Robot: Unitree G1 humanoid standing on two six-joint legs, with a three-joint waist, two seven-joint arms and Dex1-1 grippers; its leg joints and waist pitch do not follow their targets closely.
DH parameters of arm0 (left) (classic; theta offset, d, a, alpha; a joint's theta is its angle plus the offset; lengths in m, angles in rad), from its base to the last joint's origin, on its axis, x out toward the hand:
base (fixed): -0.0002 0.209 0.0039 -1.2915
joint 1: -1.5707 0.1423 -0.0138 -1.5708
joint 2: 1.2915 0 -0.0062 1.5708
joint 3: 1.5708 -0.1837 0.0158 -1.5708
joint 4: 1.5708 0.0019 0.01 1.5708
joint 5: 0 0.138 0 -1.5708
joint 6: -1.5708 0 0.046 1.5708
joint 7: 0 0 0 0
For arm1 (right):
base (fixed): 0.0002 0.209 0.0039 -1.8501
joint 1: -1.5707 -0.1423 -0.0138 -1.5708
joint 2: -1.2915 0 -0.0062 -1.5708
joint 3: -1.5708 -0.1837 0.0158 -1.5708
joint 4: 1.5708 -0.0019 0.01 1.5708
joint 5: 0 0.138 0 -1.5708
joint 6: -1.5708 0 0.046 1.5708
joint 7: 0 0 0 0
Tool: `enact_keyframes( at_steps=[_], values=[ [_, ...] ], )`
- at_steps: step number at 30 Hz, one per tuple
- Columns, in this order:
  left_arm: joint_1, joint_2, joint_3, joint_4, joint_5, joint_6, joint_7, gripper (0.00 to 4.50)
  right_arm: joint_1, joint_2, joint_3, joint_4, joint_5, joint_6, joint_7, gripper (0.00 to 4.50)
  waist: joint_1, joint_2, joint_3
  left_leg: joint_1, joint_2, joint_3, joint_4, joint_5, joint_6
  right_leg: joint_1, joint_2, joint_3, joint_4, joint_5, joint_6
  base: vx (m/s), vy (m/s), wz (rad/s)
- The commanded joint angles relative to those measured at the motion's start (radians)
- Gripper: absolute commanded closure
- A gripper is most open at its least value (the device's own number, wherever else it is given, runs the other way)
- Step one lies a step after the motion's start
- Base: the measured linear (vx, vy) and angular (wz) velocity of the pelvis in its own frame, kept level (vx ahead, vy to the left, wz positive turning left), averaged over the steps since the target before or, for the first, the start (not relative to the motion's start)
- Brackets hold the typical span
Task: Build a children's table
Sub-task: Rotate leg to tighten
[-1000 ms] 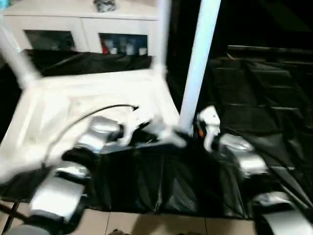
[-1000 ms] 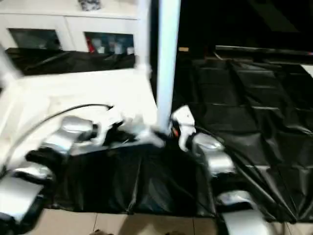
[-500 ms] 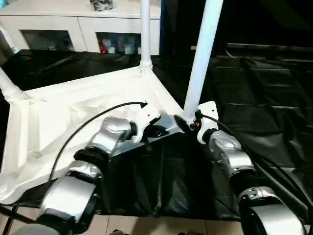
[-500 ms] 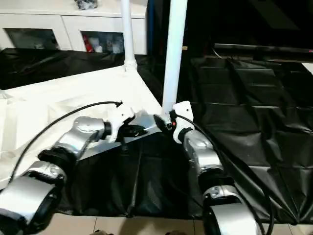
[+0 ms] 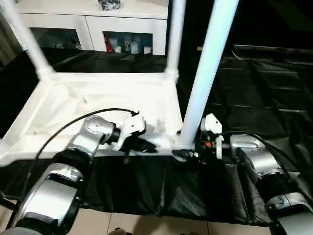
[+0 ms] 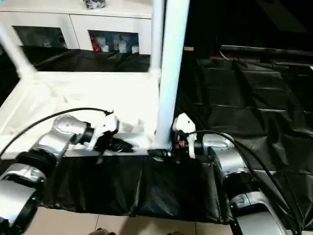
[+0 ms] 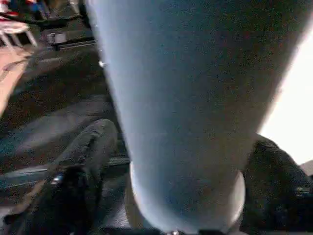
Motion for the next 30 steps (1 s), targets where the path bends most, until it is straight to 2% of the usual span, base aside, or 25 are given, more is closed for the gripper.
enact_keyframes(
  at_steps=[1,2,7,10,12,15,17,18,20,21,23,25,26,27,28,30],
  values=[
    [-0.006,0.002,-0.013,-0.011,0.000,-0.007,-0.008,4.50,0.012,-0.003,0.045,-0.036,0.006,0.011,0.060,0.97,0.003,-0.002,-0.067,0.018,0.038,-0.017,-0.065,-0.193,0.066,0.050,-0.085,0.047,-0.069,-0.212,-0.233,0.000,0.000,0.00],
    [-0.007,0.003,-0.015,-0.011,0.000,-0.006,-0.018,4.50,0.012,-0.005,0.053,-0.036,-0.002,0.007,0.069,1.17,0.003,-0.003,-0.068,0.018,0.038,-0.017,-0.064,-0.190,0.065,0.050,-0.084,0.047,-0.068,-0.208,-0.233,0.000,0.000,0.00],
    [-0.012,0.005,-0.016,-0.008,0.002,-0.009,-0.033,4.50,0.018,-0.004,0.059,-0.049,-0.007,0.025,0.085,1.40,0.011,-0.004,-0.069,0.019,0.039,-0.016,-0.064,-0.177,0.067,0.049,-0.086,0.048,-0.066,-0.195,-0.233,0.000,0.000,0.00],
    [-0.016,0.000,-0.003,-0.001,-0.006,0.003,-0.013,4.50,0.021,0.015,0.043,-0.049,0.003,0.055,0.048,1.73,0.015,-0.004,-0.069,0.019,0.039,-0.016,-0.064,-0.176,0.064,0.048,-0.085,0.048,-0.065,-0.195,-0.232,0.000,0.000,0.00],
    [-0.027,-0.016,0.013,0.009,-0.001,0.032,0.063,4.50,0.019,0.048,0.013,-0.027,-0.005,0.060,-0.062,1.82,0.014,-0.006,-0.067,0.018,0.039,-0.016,-0.066,-0.181,0.058,0.047,-0.086,0.048,-0.067,-0.216,-0.226,0.000,0.000,0.00],
    [-0.047,-0.046,0.037,0.026,0.004,0.071,0.180,4.50,0.012,0.095,-0.015,0.018,-0.038,0.042,-0.238,1.86,0.010,-0.007,-0.064,0.025,0.037,-0.017,-0.068,-0.212,0.027,0.041,-0.088,0.048,-0.076,-0.298,-0.204,0.000,0.000,0.00],
    [-0.060,-0.085,0.051,0.031,0.006,0.108,0.279,4.50,0.000,0.156,-0.051,0.068,-0.055,0.043,-0.422,1.87,-0.001,-0.009,-0.061,0.023,0.032,-0.022,-0.071,-0.225,0.008,0.042,-0.090,0.047,-0.084,-0.362,-0.182,0.000,0.000,0.00],
    [-0.060,-0.087,0.052,0.031,0.007,0.109,0.285,4.50,0.000,0.159,-0.053,0.071,-0.056,0.043,-0.432,1.87,-0.004,-0.006,-0.062,0.024,0.032,-0.024,-0.071,-0.227,0.004,0.041,-0.091,0.047,-0.085,-0.372,-0.178,0.000,0.000,0.00],
    [-0.070,-0.148,0.062,0.030,0.010,0.151,0.400,4.50,-0.025,0.231,-0.088,0.136,-0.077,0.036,-0.646,1.88,-0.016,-0.006,-0.060,0.024,0.032,-0.023,-0.072,-0.237,-0.001,0.038,-0.088,0.048,-0.087,-0.376,-0.178,0.000,0.000,0.00],
    [-0.072,-0.168,0.063,0.030,0.013,0.161,0.434,4.50,-0.035,0.254,-0.097,0.157,-0.082,0.034,-0.707,1.88,-0.021,0.001,-0.061,0.027,0.031,-0.024,-0.071,-0.246,-0.007,0.036,-0.089,0.048,-0.089,-0.372,-0.181,0.000,0.000,0.00],
    [-0.072,-0.186,0.062,0.029,0.014,0.165,0.453,4.50,-0.045,0.274,-0.102,0.173,-0.088,0.035,-0.761,1.88,-0.024,0.000,-0.063,0.025,0.028,-0.024,-0.071,-0.244,0.000,0.040,-0.085,0.048,-0.088,-0.349,-0.183,0.000,0.000,0.00],
    [-0.067,-0.227,0.053,0.025,0.019,0.157,0.483,4.50,-0.067,0.329,-0.117,0.190,-0.089,0.035,-0.836,1.88,-0.028,0.004,-0.067,0.020,0.027,-0.022,-0.069,-0.219,0.013,0.044,-0.085,0.050,-0.082,-0.274,-0.198,0.000,0.000,0.00],
    [-0.067,-0.227,0.053,0.025,0.019,0.157,0.483,4.50,-0.067,0.329,-0.117,0.190,-0.089,0.035,-0.836,1.88,-0.028,0.004,-0.067,0.020,0.027,-0.022,-0.069,-0.219,0.013,0.044,-0.085,0.050,-0.082,-0.274,-0.198,0.000,0.000,0.00],
    [-0.066,-0.235,0.049,0.027,0.020,0.156,0.487,4.50,-0.072,0.337,-0.118,0.190,-0.090,0.012,-0.838,1.88,-0.028,0.004,-0.068,0.019,0.027,-0.021,-0.068,-0.210,0.021,0.045,-0.084,0.050,-0.080,-0.245,-0.204,0.000,0.000,0.00],
    [-0.066,-0.237,0.046,0.029,0.022,0.153,0.494,4.50,-0.074,0.341,-0.124,0.190,-0.088,-0.003,-0.840,1.53,-0.028,0.007,-0.069,0.019,0.028,-0.021,-0.067,-0.206,0.028,0.046,-0.083,0.050,-0.077,-0.217,-0.210,0.000,0.000,0.00],
    [-0.060,-0.225,0.034,0.027,0.034,0.141,0.481,4.50,-0.071,0.331,-0.131,0.181,-0.076,-0.021,-0.807,1.16,-0.028,0.011,-0.071,0.017,0.028,-0.020,-0.066,-0.192,0.040,0.049,-0.081,0.050,-0.071,-0.159,-0.227,0.000,0.000,0.00]
  ],
)
